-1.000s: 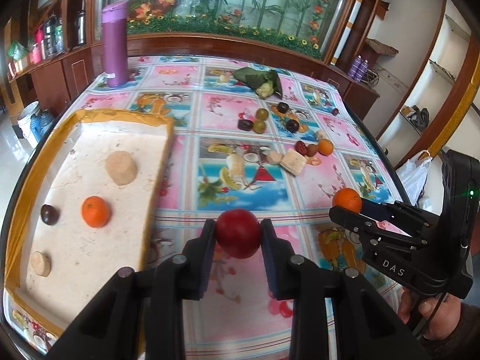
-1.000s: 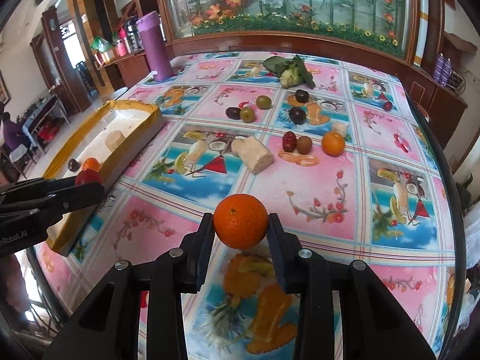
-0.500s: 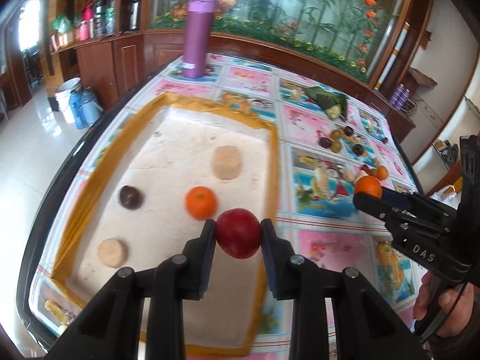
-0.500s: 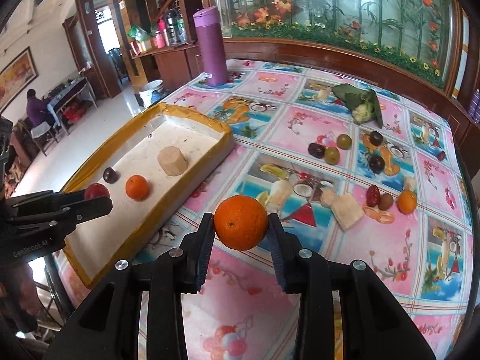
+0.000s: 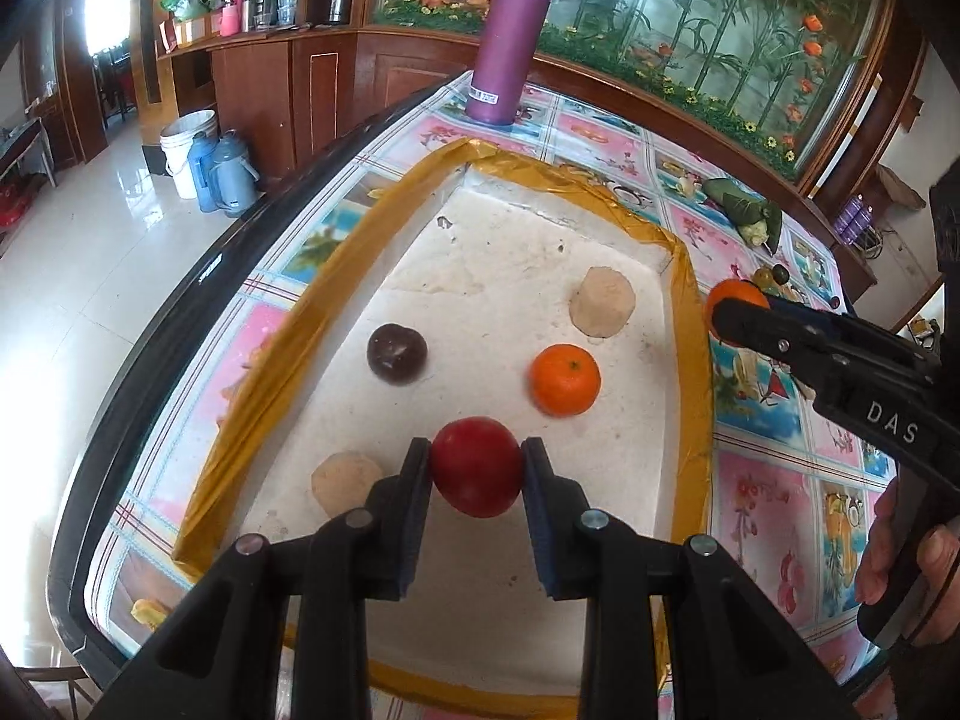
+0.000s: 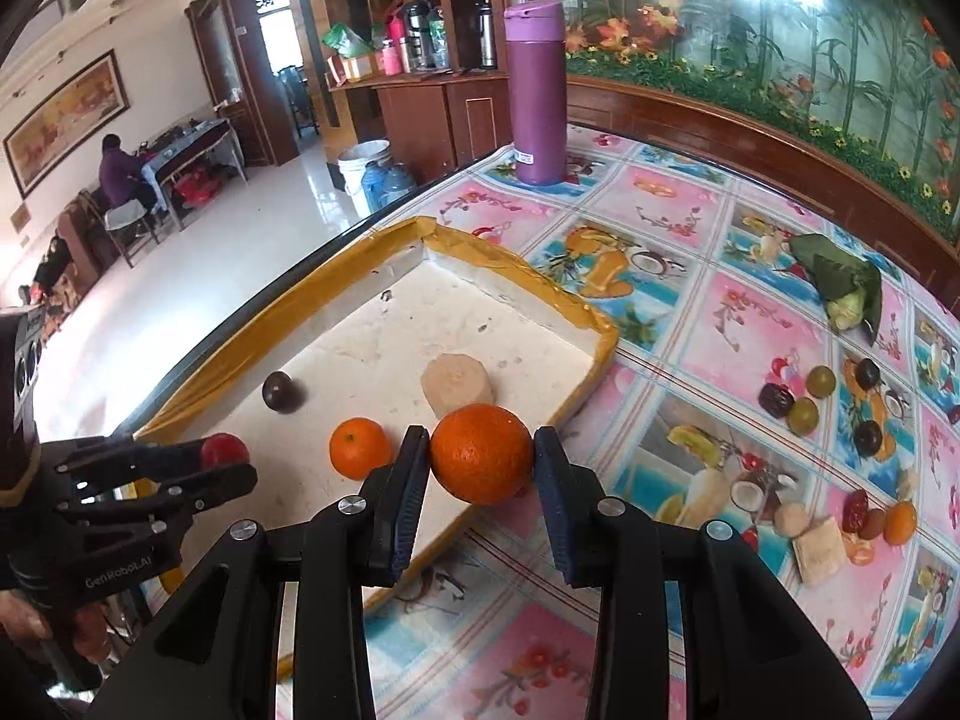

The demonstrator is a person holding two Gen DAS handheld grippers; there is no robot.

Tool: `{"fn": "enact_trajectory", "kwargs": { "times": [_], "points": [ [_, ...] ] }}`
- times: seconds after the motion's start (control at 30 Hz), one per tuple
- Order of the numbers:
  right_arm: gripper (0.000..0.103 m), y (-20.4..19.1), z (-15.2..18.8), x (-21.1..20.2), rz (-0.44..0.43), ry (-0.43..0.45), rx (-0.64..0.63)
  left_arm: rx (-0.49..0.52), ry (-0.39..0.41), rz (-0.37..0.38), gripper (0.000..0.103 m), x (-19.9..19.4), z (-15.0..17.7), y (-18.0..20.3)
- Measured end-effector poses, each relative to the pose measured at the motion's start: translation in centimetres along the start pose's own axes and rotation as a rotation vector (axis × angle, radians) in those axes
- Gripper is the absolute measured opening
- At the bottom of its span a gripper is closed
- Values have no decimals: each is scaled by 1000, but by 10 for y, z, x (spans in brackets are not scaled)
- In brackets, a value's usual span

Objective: Organize fruits
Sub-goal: 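Carry the orange and red tomato into the white tray while opening both tools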

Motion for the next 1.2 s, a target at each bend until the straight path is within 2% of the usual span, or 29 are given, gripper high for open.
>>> {"fn": "enact_trajectory", "kwargs": {
  "times": [0.37, 0.6, 0.87, 0.97, 1.2],
  "points": [
    [34, -23, -36, 71, -43, -57, -23, 12, -20, 5, 33, 15, -6, -5],
    [34, -16, -31, 110, -19, -135, -42, 36, -40, 10, 33, 28, -6, -2],
    [34, -15, -32, 118, -20, -139, -64, 66, -42, -7, 33, 34, -2, -1],
    [39, -14, -30, 120, -22, -142, -55, 82, -33, -16, 33, 33, -1, 0],
    [40, -10, -29, 116, -11, -138, -54, 64, -42, -17, 33, 30, 0, -3]
  ]
}}
Point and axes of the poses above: each gripper's, at about its wrist camera, not at the fingertips, and x roughly the way its jaws point, y to its right, z to its underside, the point moved 10 cm from there along x, roughly the way its jaws point, and after that the axes turned 7 degrees about y, right-handed, at the moved point
